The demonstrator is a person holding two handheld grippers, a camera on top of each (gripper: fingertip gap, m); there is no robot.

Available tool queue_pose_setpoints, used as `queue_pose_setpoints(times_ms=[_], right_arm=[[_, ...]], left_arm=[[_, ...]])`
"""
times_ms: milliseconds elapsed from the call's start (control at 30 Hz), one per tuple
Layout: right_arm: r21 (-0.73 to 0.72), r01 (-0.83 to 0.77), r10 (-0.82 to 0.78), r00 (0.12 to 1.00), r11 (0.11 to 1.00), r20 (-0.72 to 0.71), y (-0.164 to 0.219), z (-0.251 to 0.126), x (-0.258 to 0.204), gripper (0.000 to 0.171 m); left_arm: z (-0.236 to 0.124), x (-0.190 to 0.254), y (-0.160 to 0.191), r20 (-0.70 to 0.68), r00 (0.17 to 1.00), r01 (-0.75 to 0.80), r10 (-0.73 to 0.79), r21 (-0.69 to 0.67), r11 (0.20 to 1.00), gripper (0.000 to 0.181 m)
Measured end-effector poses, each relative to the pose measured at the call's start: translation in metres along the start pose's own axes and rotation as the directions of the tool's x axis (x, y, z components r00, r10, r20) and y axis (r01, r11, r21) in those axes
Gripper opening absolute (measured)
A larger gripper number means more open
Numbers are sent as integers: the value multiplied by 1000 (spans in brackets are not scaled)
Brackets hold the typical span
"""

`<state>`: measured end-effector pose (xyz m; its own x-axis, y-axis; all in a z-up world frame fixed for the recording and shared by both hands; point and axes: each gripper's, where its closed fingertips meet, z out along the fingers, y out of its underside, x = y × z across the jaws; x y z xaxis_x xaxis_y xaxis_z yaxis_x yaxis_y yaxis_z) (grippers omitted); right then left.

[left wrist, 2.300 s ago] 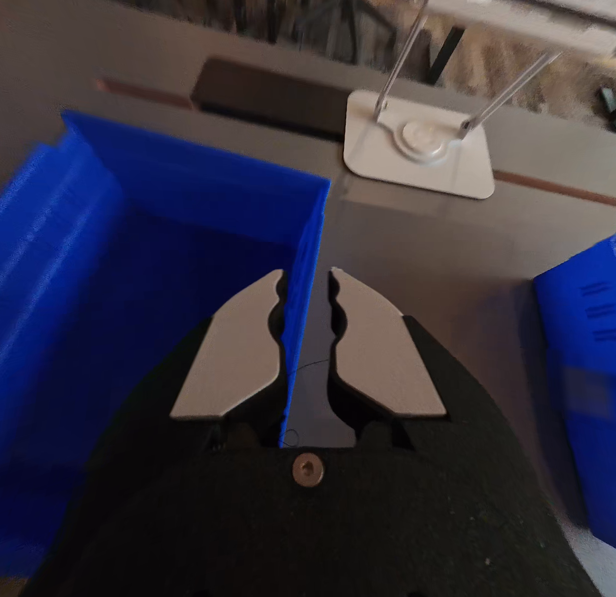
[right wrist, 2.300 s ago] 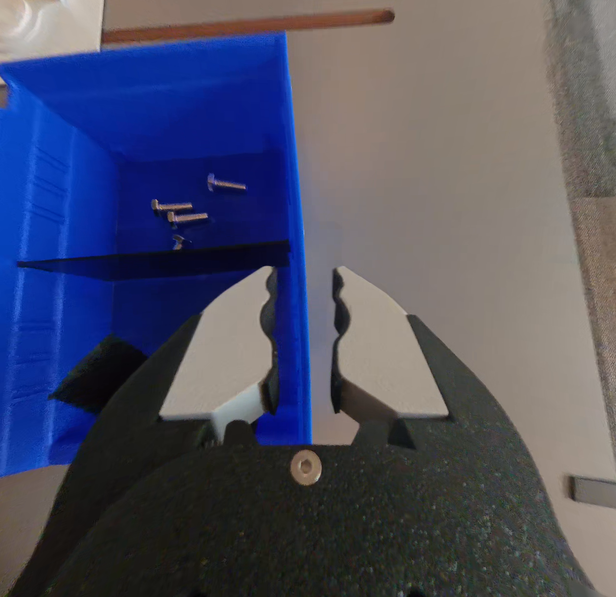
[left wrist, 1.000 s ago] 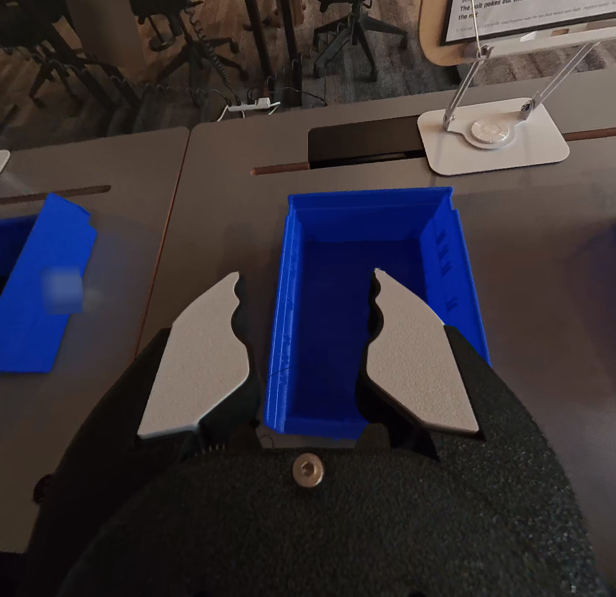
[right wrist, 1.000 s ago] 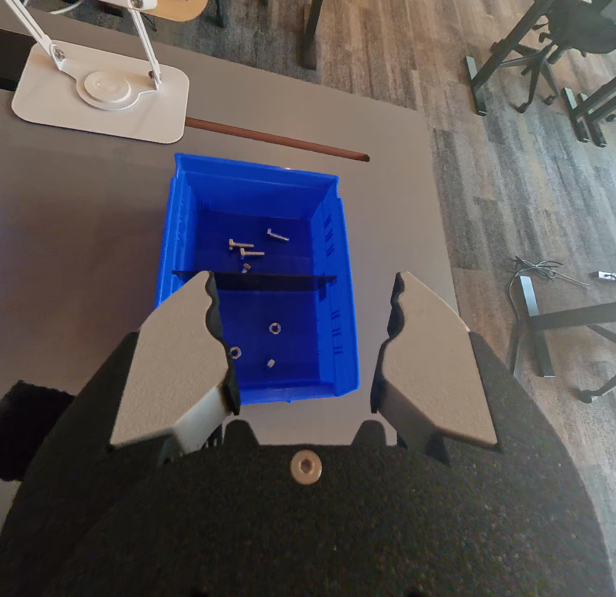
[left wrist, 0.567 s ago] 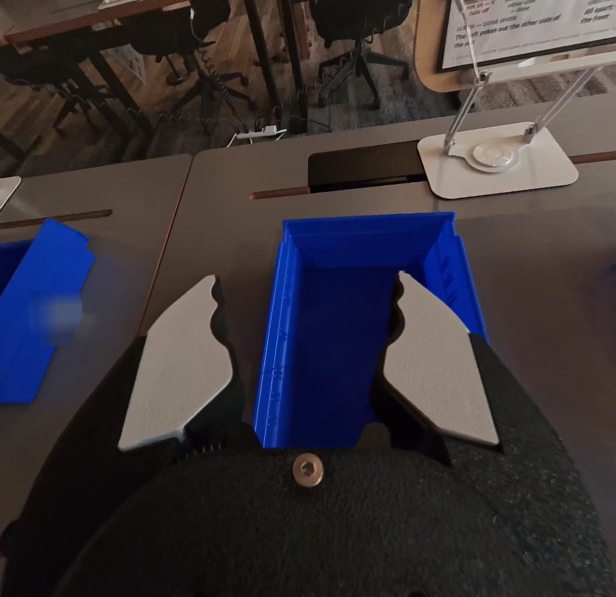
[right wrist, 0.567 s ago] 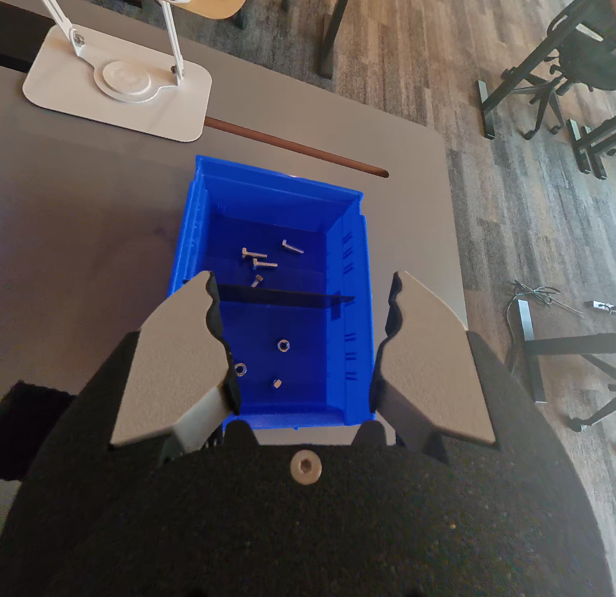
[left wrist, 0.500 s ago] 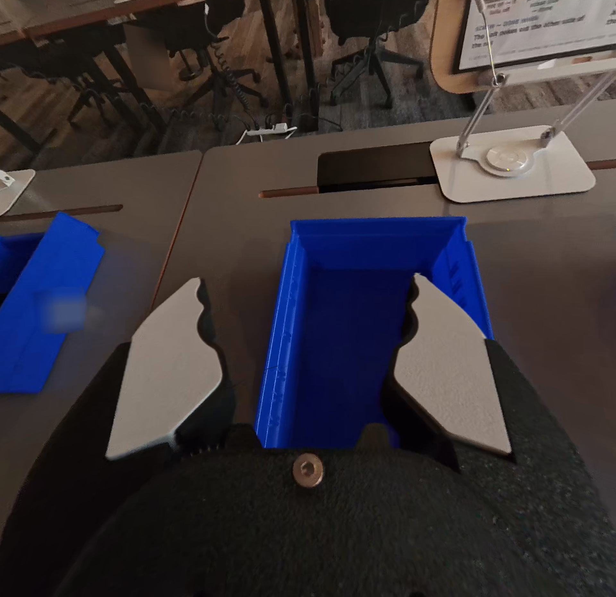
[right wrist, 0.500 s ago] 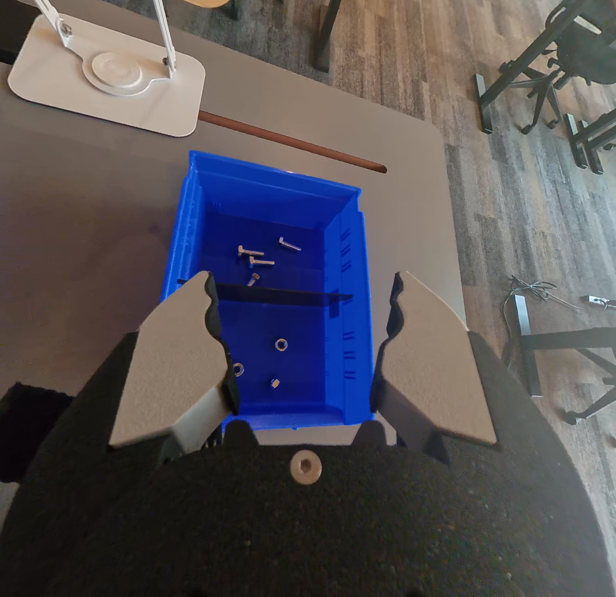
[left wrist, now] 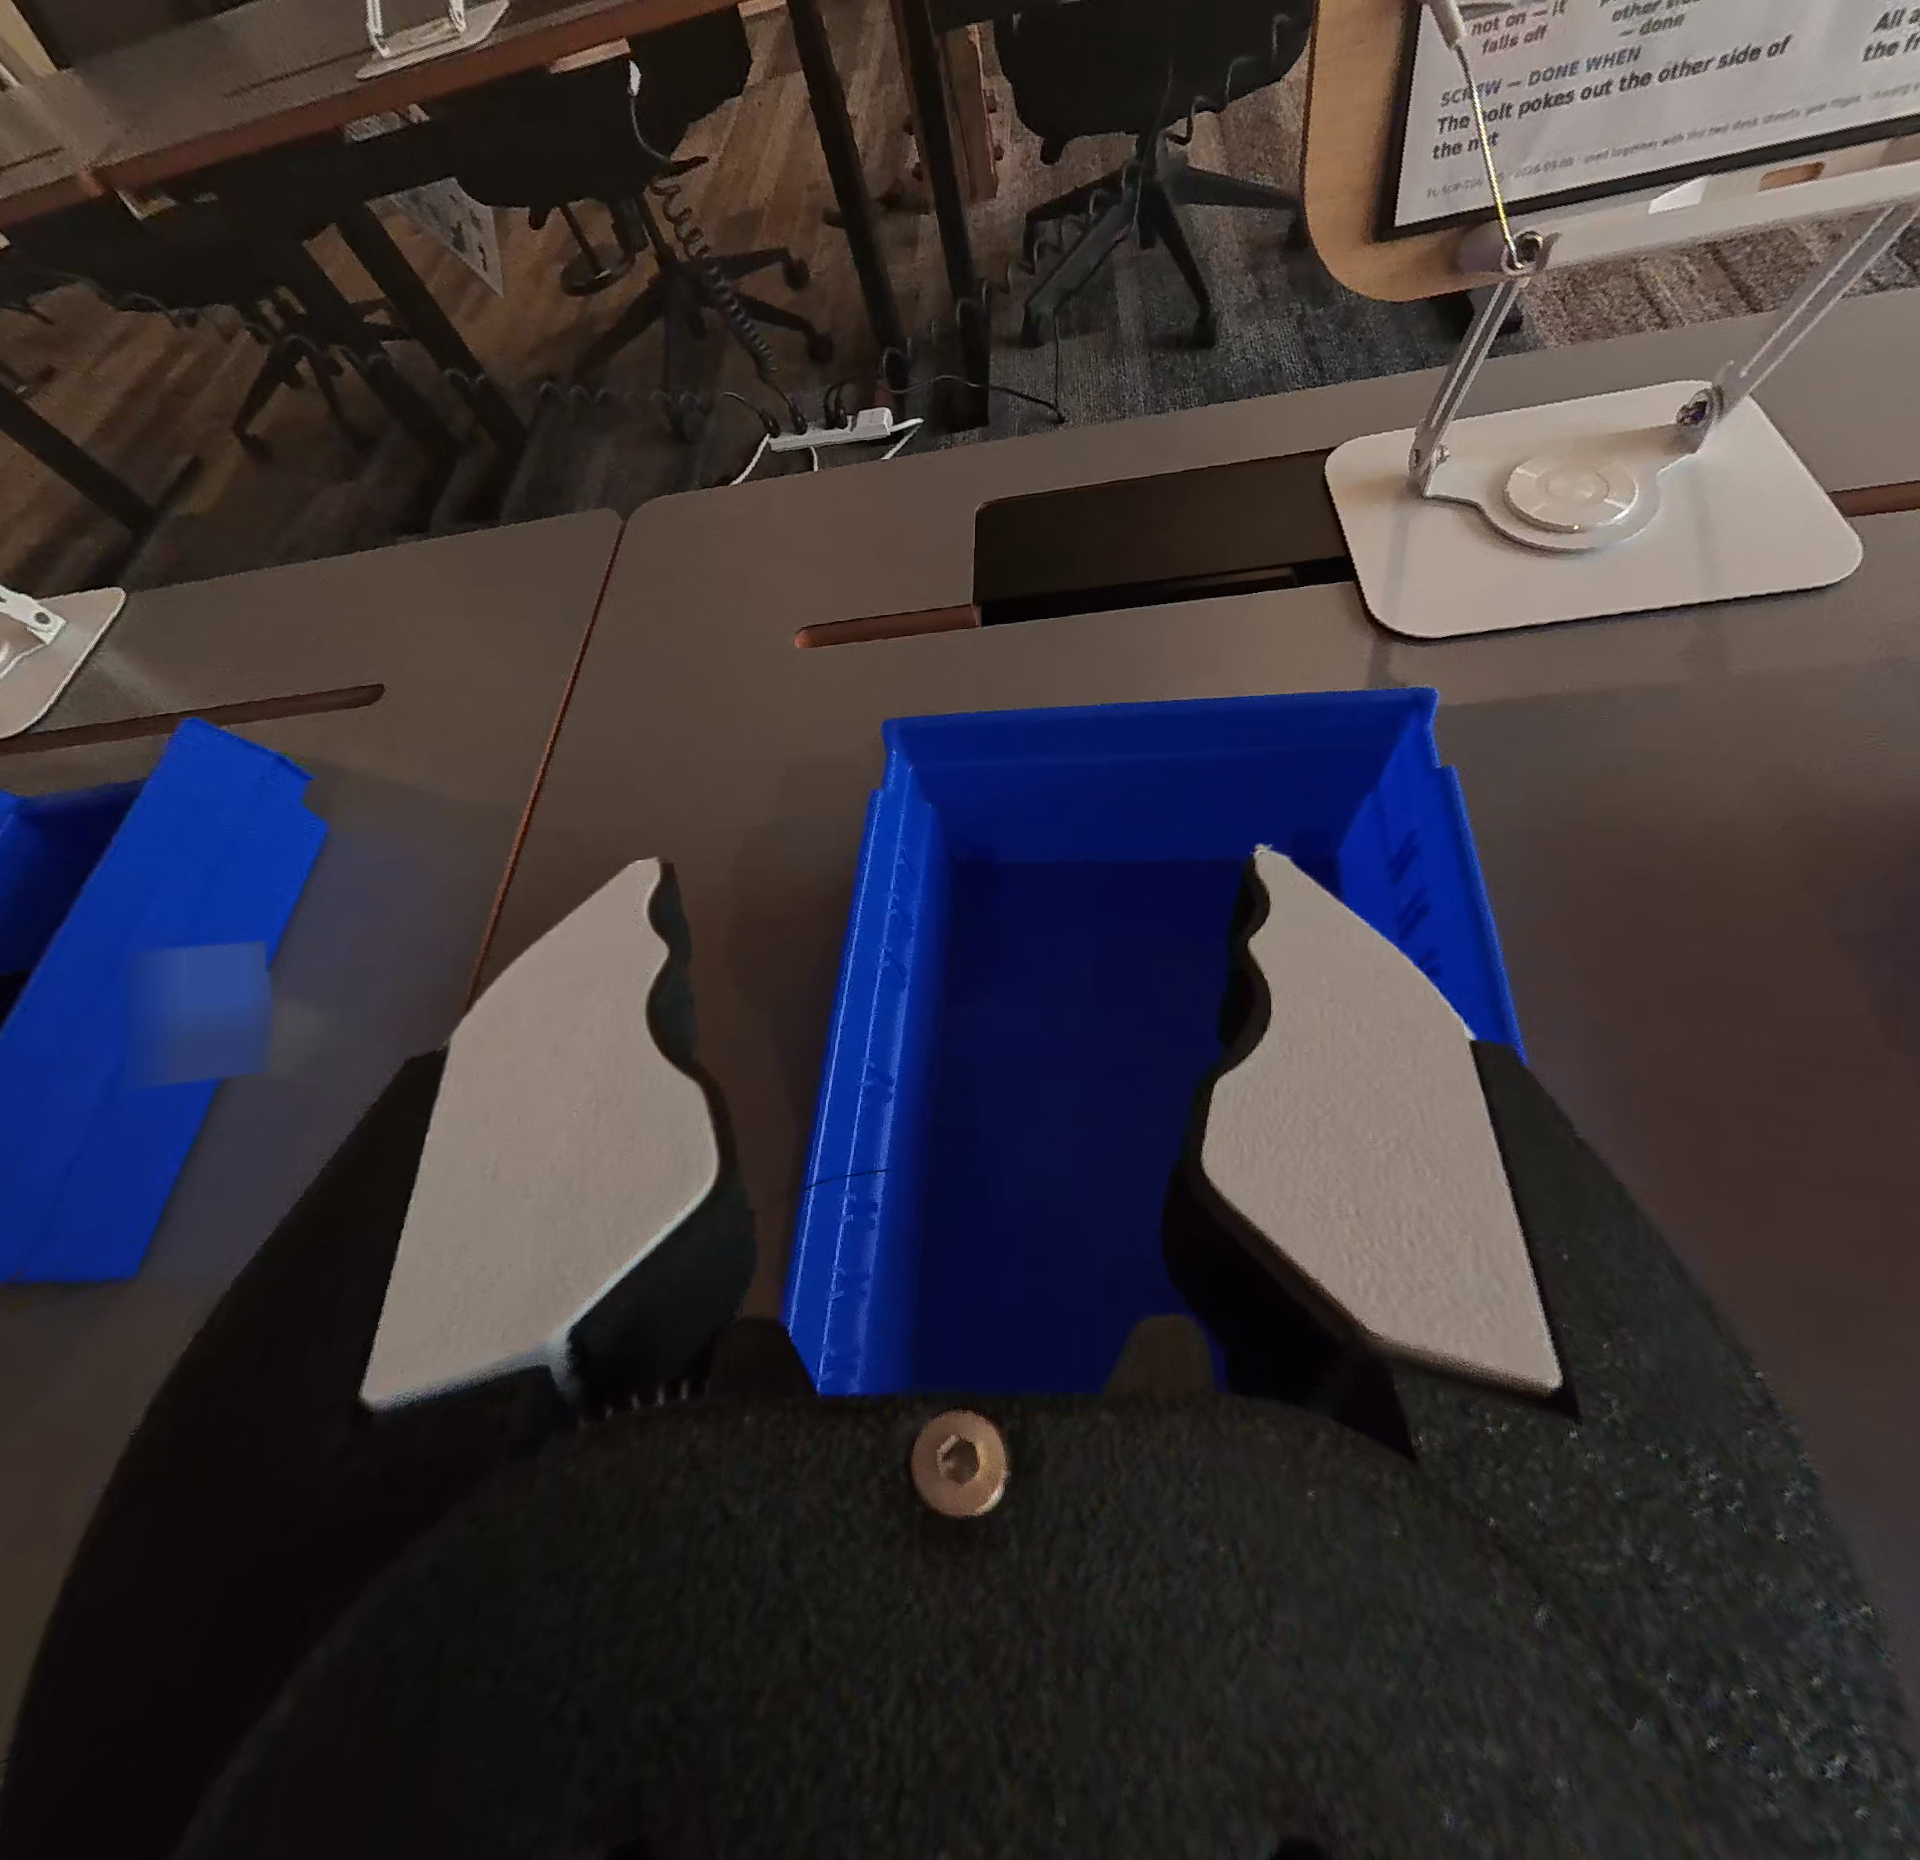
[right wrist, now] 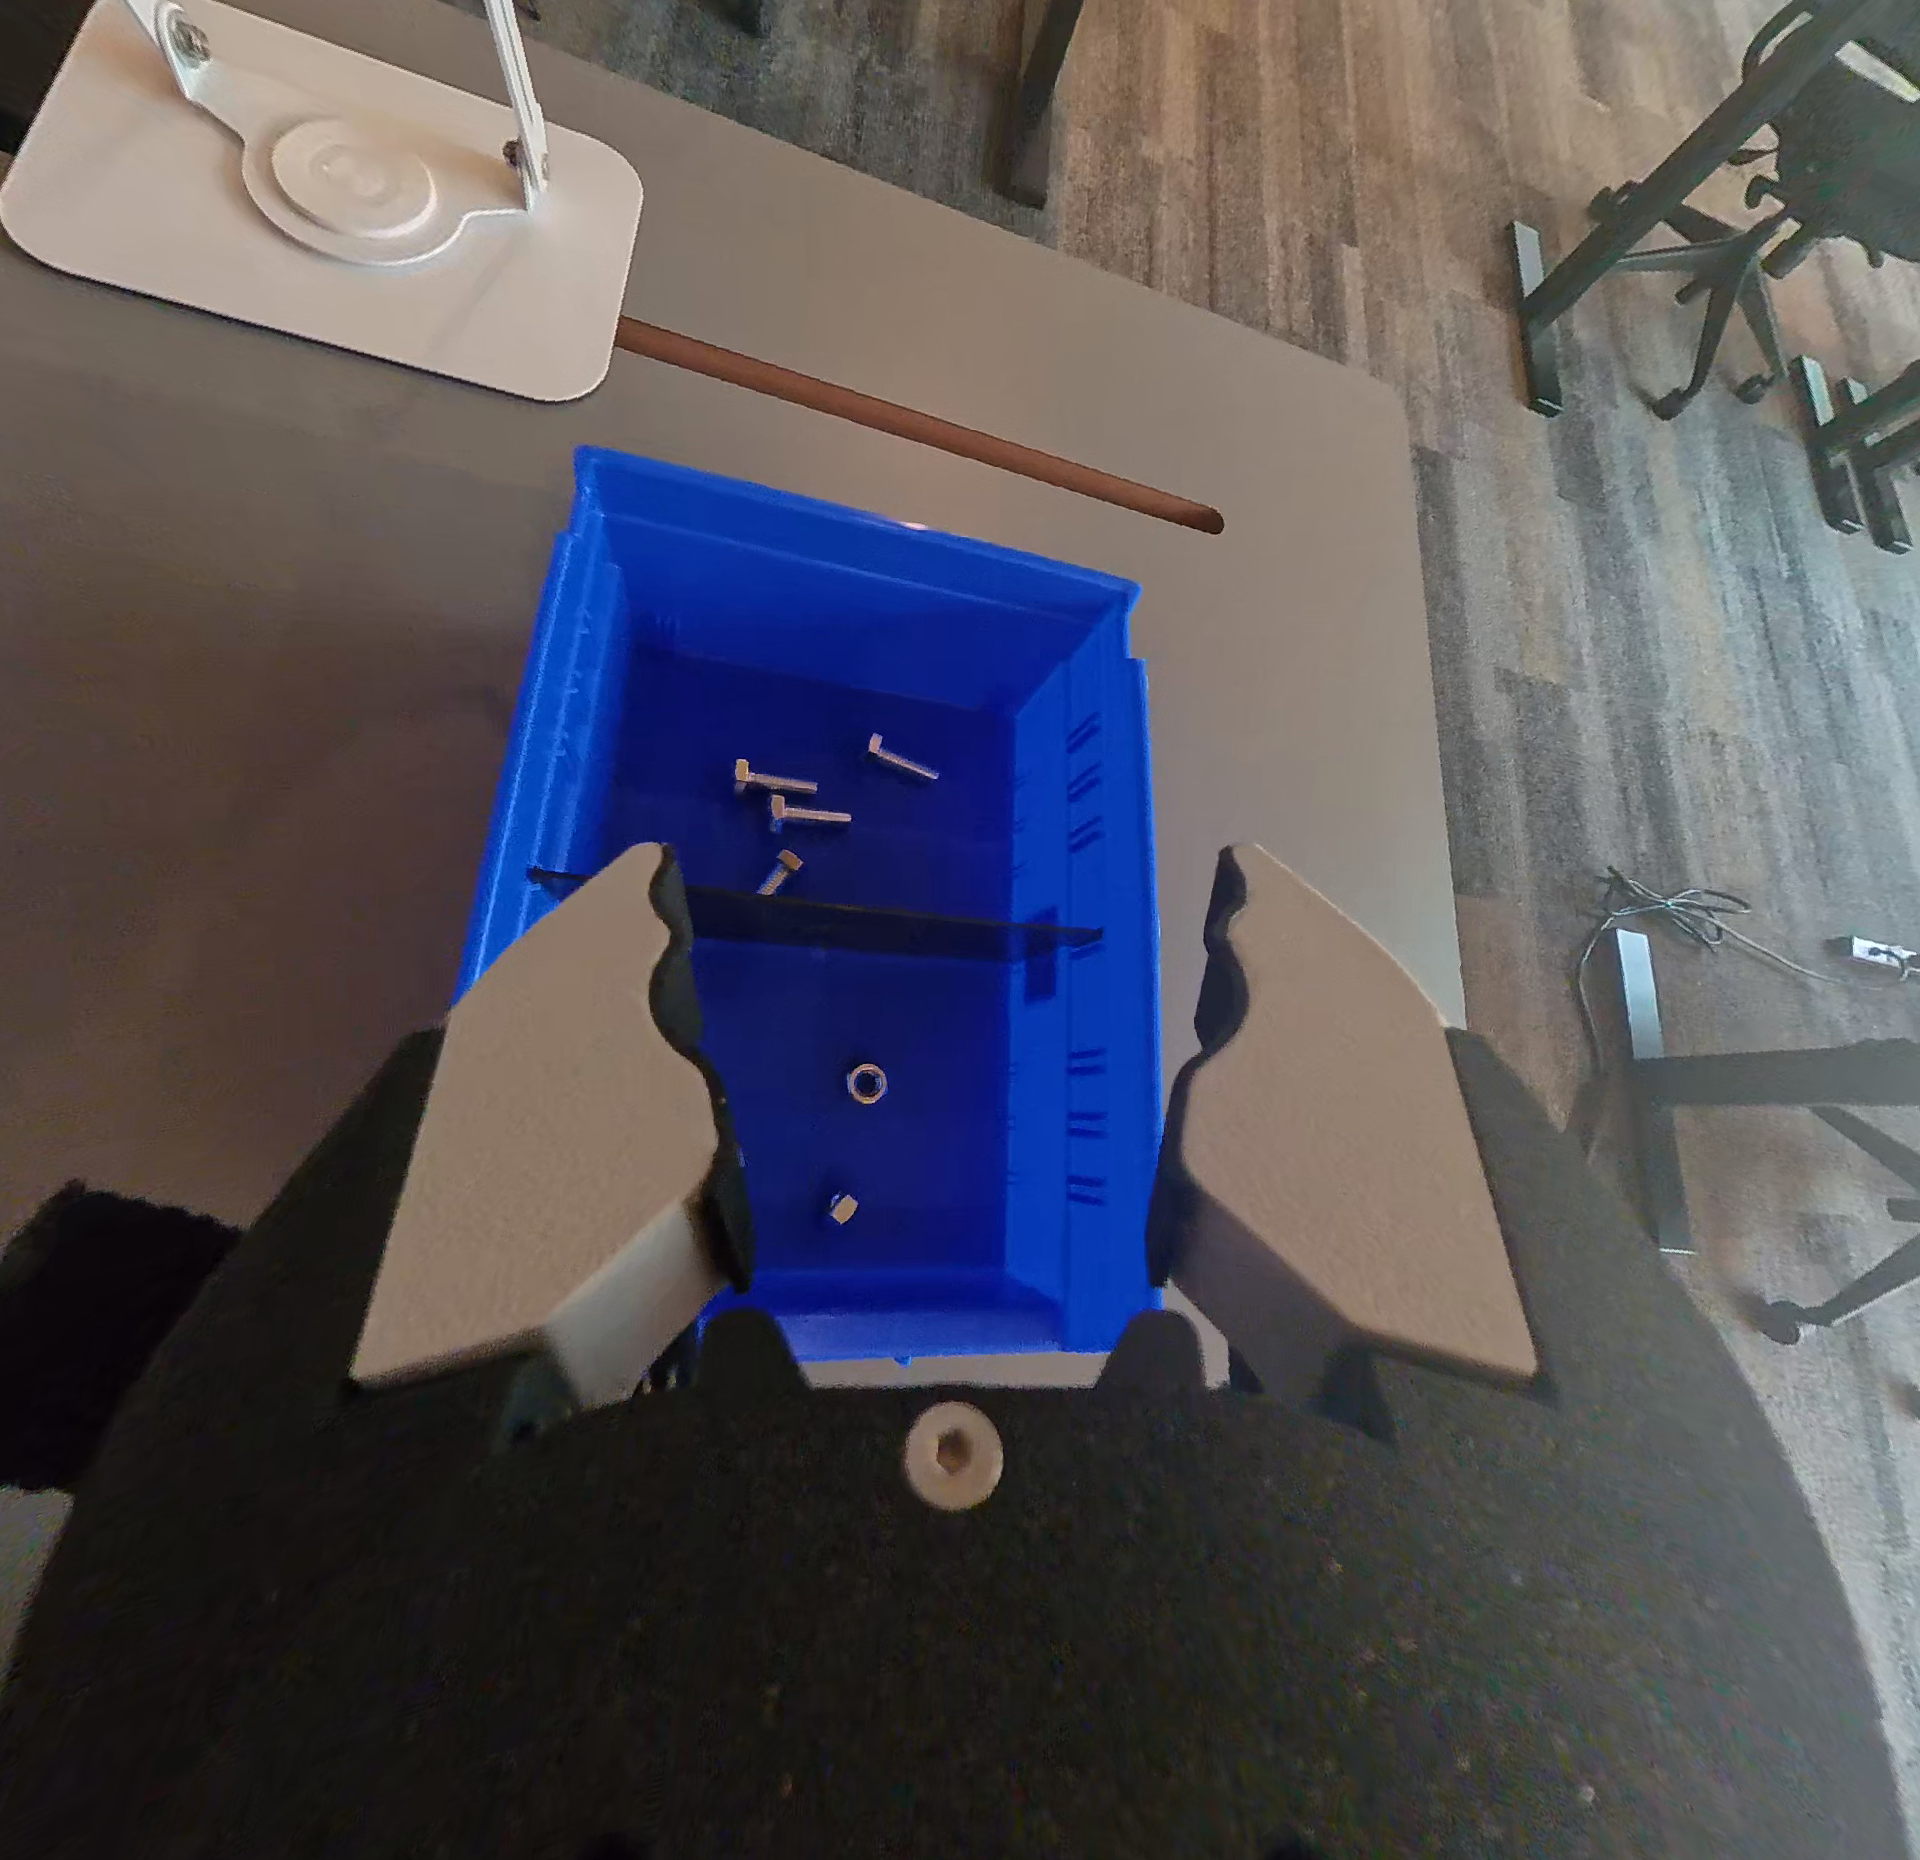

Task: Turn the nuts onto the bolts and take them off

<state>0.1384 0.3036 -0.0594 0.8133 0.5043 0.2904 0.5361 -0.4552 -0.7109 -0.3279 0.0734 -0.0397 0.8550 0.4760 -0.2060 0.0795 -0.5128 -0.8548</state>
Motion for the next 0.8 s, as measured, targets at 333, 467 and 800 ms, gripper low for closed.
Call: queue_pose_setpoints(times_ms=[333,467,800], right_arm=[[22,-17,17,1000,1000,7,-1,-2,3,92],[16,-17,17,1000,1000,10,0,0,3,92],[36,-13,11,999,999,53,-8,8,-5,93]], left_arm=[[0,7,-5,-7,1000,-16,16,22,1000,92],[1,7,-5,-2,1000,-21,21,21,1000,91],[9,2,-1,-32,999,18,-18,18,1000,88]])
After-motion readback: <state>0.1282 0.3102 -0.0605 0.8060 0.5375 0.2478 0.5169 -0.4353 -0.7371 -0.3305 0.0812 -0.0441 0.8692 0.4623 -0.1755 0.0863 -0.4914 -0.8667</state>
